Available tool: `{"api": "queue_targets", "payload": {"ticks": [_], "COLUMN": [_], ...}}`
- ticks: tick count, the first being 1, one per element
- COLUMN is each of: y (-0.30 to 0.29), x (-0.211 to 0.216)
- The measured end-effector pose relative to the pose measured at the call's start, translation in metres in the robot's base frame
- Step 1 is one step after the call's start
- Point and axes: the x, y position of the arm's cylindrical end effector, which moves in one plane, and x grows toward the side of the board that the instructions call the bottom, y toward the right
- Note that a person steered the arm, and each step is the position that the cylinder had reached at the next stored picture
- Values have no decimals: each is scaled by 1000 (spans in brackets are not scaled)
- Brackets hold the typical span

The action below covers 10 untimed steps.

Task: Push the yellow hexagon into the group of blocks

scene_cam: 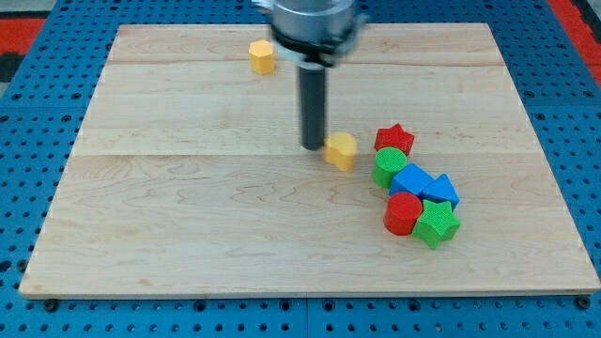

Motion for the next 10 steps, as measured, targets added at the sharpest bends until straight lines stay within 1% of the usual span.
{"api": "queue_targets", "payload": {"ticks": [1, 2, 3, 4, 5, 6, 7, 8, 9, 10], "y": [11, -91, -112, -110, -168, -170, -140, 3, 81, 18], "x": [13, 13, -18, -76, -110, -165, -199, -153, -122, -132]}}
